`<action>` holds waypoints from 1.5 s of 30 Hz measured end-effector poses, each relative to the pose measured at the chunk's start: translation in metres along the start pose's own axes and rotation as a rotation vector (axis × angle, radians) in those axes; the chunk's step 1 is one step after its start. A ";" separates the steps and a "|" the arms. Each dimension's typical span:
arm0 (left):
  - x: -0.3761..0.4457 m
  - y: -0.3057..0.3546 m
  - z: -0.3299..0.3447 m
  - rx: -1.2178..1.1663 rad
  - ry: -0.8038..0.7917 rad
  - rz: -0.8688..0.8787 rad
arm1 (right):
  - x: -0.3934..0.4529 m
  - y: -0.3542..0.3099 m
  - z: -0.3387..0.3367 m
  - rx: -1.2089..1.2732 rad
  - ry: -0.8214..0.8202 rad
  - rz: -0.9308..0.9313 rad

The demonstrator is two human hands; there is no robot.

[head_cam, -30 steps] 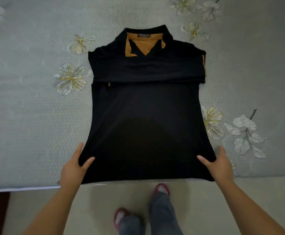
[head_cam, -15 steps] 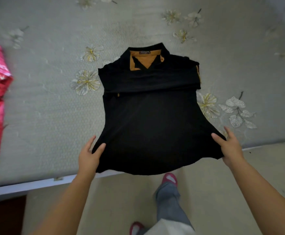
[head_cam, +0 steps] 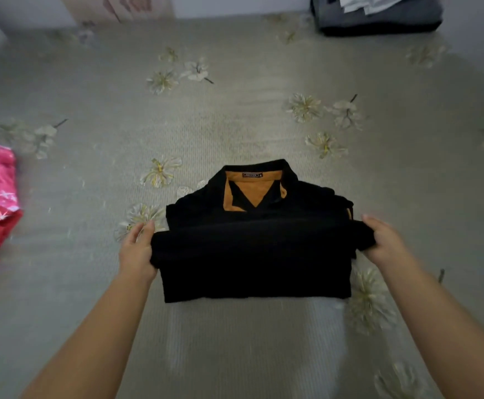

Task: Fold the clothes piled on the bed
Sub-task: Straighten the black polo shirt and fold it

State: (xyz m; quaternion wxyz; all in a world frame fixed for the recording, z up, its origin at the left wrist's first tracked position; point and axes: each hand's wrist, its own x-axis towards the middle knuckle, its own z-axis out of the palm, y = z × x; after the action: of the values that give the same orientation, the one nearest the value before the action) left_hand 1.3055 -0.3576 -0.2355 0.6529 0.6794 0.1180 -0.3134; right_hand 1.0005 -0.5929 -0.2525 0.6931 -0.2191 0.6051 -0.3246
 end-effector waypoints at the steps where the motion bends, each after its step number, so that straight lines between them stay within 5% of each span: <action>1: 0.013 0.003 0.010 -0.023 -0.008 -0.021 | 0.012 -0.004 0.006 -0.005 -0.005 0.035; 11: 0.107 0.031 0.093 -0.047 -0.031 -0.391 | 0.096 -0.055 0.074 -0.078 0.061 0.224; 16: 0.148 0.035 0.127 -0.201 0.106 -0.074 | 0.141 -0.044 0.107 0.299 0.057 -0.045; 18: 0.153 0.019 0.127 -0.098 0.087 0.005 | 0.145 -0.027 0.111 0.118 0.063 -0.145; 22: 0.140 -0.024 0.108 0.761 0.038 0.385 | 0.133 0.006 0.097 -0.862 0.148 -0.452; 25: 0.133 -0.061 0.072 1.138 0.043 0.431 | 0.118 0.033 0.068 -1.260 0.169 -0.578; 33: 0.098 -0.096 0.042 1.086 0.080 0.260 | 0.080 0.091 0.026 -1.408 0.502 -0.341; 45: 0.067 -0.098 -0.019 1.390 -0.062 0.153 | 0.049 0.080 -0.014 -1.413 0.393 -0.212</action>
State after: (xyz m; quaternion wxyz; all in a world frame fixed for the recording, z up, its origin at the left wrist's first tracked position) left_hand 1.3072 -0.3448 -0.3552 0.0905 0.9366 -0.1767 -0.2888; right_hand 1.0045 -0.5713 -0.3445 0.2306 -0.6080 0.7584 0.0440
